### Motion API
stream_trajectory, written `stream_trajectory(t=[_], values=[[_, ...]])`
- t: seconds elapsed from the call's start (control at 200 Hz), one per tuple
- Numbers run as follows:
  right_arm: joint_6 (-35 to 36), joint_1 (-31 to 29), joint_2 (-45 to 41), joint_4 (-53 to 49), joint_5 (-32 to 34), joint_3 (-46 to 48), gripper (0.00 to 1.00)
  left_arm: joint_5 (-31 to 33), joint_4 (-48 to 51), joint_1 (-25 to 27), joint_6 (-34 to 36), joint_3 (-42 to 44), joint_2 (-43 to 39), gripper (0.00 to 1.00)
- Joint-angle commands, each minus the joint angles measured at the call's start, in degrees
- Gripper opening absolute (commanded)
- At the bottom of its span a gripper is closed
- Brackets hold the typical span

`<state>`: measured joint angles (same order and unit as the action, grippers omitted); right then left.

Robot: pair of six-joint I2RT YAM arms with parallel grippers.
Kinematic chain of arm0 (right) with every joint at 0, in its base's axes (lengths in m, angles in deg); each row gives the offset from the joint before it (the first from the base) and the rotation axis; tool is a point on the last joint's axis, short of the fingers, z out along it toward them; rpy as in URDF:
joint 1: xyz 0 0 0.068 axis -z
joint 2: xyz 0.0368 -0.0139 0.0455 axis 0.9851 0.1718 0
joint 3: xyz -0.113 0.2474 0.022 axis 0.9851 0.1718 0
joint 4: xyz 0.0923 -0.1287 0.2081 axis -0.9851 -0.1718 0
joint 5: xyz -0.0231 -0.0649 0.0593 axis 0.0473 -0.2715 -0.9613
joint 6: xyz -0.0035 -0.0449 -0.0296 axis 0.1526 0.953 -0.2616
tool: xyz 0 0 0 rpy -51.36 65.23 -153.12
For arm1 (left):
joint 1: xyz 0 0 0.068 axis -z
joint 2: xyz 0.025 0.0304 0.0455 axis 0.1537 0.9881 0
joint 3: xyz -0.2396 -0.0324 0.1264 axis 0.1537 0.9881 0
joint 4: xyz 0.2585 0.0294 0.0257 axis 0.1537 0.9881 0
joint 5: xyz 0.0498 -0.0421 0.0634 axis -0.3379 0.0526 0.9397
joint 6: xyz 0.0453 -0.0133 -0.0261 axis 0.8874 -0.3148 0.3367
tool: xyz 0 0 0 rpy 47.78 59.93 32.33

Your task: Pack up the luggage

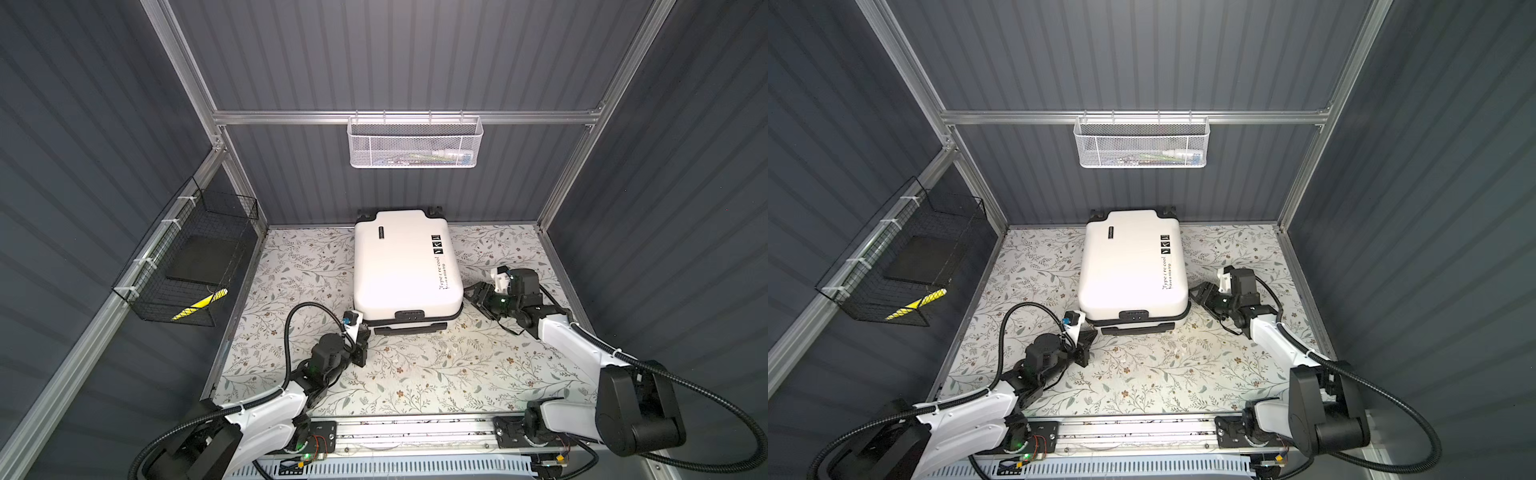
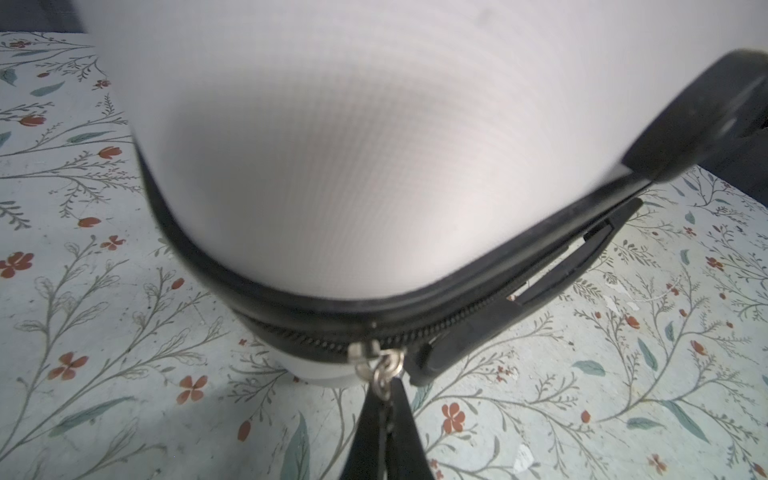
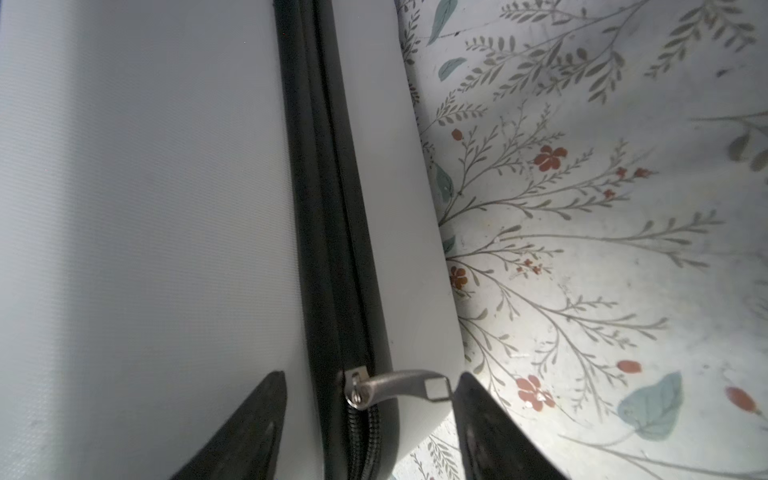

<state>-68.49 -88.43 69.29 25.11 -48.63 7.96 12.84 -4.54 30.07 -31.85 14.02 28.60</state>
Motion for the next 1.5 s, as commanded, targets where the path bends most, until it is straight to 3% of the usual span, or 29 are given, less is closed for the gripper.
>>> stream_trajectory(t=[0.0, 0.225, 0.505, 0.975, 1.256, 1.496], values=[[0.12, -2.12, -0.76, -0.26, -2.83, -0.13, 0.66, -3.43, -0.29, 0.12, -0.05, -2.39, -3.70, 0.00], [-0.85, -3.96, -1.08, 0.52, -2.10, -0.04, 0.66, -7.57, 5.11, 0.20, -1.40, -2.42, -7.19, 0.00], [-3.56, -7.42, -1.89, 3.09, -0.68, 1.35, 0.66, -11.10, 5.07, 1.13, -1.87, -2.88, -6.43, 0.00], [-9.80, -15.56, -1.08, 8.99, 3.48, 3.22, 0.65, -8.35, 1.26, 8.62, -1.12, -6.87, 1.33, 0.00], [-5.08, -14.96, -3.94, 2.32, 4.72, 0.76, 0.66, -4.96, 0.46, 8.80, -1.92, -6.16, 0.59, 0.00], [-0.47, -8.09, -9.53, -1.61, 3.44, 2.75, 0.67, -3.86, 3.10, 8.73, -1.92, -6.07, -1.09, 0.00]])
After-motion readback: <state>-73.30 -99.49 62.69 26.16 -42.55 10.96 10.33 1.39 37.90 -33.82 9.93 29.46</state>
